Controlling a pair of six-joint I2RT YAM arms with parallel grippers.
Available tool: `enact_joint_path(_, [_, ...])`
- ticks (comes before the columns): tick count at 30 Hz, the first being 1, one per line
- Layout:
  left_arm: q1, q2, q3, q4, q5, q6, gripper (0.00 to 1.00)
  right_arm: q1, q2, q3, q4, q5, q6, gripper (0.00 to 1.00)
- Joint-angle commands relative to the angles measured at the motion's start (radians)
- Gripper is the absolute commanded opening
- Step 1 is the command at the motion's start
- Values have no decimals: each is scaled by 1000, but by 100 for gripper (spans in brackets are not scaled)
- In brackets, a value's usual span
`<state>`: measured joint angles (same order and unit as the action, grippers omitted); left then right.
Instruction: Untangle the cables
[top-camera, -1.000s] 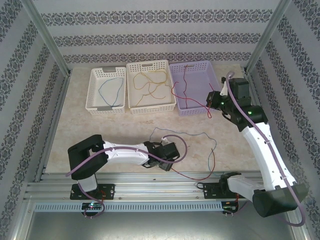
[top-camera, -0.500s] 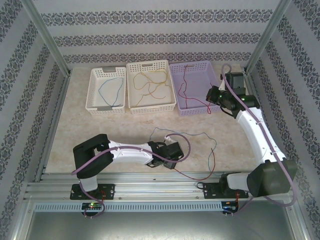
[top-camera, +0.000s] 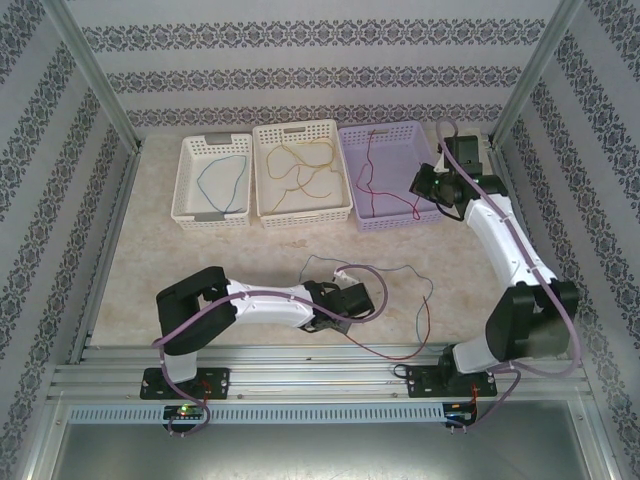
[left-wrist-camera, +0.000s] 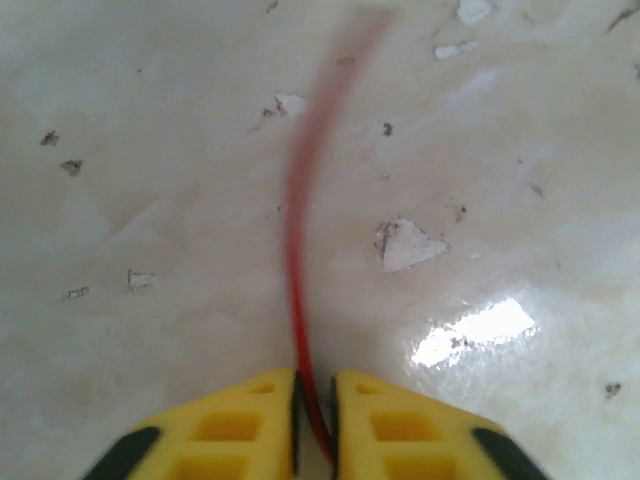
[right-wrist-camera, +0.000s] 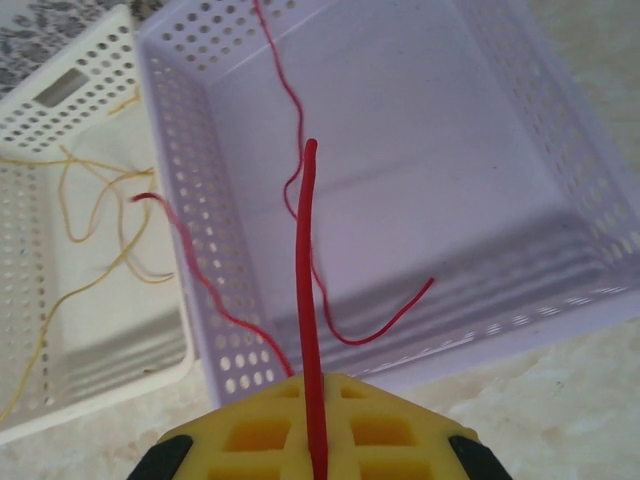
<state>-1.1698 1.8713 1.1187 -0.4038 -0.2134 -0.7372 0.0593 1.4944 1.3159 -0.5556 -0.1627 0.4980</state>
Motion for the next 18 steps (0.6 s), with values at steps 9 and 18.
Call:
enact_joint_path(9, [12, -22, -55, -13, 20, 14, 0, -25, 164, 116, 4, 103, 2, 0])
enact_joint_path(18, [43, -313, -56, -132, -52, 31, 0, -19, 334, 283, -46, 138, 0, 0])
